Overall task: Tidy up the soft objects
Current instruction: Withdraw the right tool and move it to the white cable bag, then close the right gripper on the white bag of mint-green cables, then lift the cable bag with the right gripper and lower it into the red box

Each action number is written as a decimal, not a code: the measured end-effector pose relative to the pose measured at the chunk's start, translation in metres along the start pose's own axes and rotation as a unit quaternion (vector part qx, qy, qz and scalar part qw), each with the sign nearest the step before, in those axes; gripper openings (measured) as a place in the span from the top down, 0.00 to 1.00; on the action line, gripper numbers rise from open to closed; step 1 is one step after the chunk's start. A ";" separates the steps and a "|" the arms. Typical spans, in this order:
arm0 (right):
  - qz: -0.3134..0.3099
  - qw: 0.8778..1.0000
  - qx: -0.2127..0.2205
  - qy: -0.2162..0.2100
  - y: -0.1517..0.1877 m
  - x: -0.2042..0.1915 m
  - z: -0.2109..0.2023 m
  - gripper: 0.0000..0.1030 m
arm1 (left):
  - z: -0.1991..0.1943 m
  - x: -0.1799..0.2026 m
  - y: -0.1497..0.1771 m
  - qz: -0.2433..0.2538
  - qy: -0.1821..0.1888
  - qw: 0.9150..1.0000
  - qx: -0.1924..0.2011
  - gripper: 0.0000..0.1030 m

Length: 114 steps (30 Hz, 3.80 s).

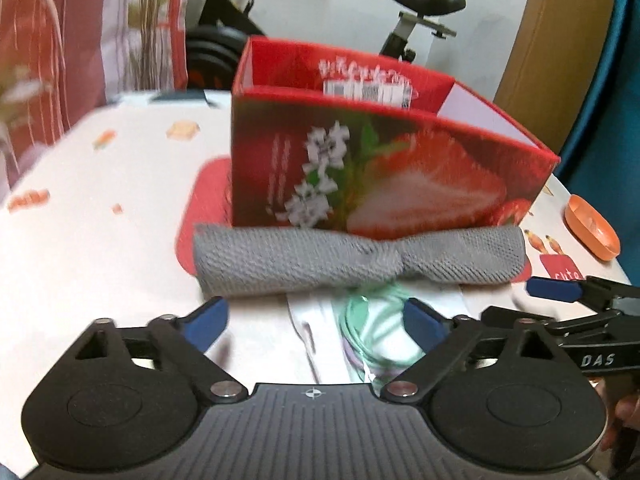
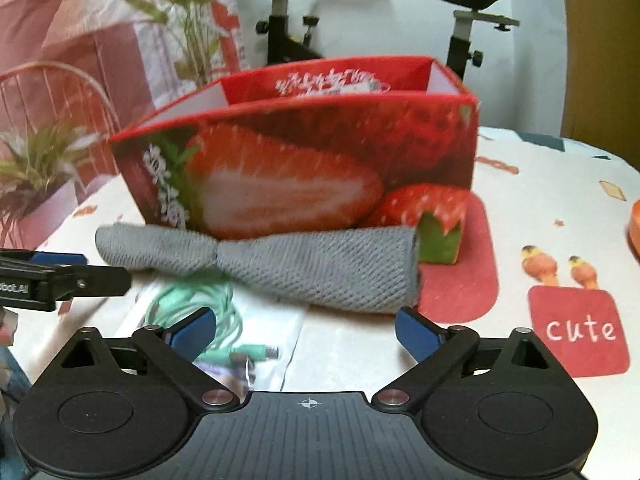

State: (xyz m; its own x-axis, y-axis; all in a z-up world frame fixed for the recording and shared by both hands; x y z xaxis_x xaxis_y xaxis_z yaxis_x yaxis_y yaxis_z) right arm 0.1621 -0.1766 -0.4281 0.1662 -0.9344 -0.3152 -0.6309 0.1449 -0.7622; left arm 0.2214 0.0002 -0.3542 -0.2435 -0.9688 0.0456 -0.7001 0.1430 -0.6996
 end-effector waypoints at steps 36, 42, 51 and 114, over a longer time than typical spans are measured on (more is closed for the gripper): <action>0.009 0.995 -0.045 -0.087 0.012 -0.018 0.019 0.41 | 0.022 0.023 0.021 -0.009 0.093 0.994 -0.053 0.45; 0.036 0.994 -0.044 -0.093 0.009 -0.011 0.017 0.51 | 0.022 0.019 0.022 -0.018 0.104 0.993 -0.061 0.55; 0.083 0.991 -0.037 -0.097 0.009 0.002 0.017 0.62 | 0.027 0.012 0.022 -0.040 0.103 0.992 -0.064 0.68; 0.218 0.968 -0.025 -0.121 0.014 0.028 0.021 0.92 | 0.029 0.001 0.027 -0.071 0.113 0.989 -0.065 0.85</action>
State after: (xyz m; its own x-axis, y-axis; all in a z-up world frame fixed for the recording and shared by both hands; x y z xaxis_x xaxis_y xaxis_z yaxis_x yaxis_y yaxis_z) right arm 0.1738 -0.1938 -0.4599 0.0446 -0.6841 -0.7281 -0.7160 0.4863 -0.5008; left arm 0.2220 -0.0027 -0.3933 -0.2707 -0.9129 0.3056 -0.8143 0.0479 -0.5785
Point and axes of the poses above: each gripper's, at about its wrist camera, not at the fingertips, and z roughly the way its jaws point, x to its right, y to its underside, the point moved 4 cm from there along z, roughly the way its jaws point, and after that the axes turned 9 degrees about -y, right-handed, at the moved point
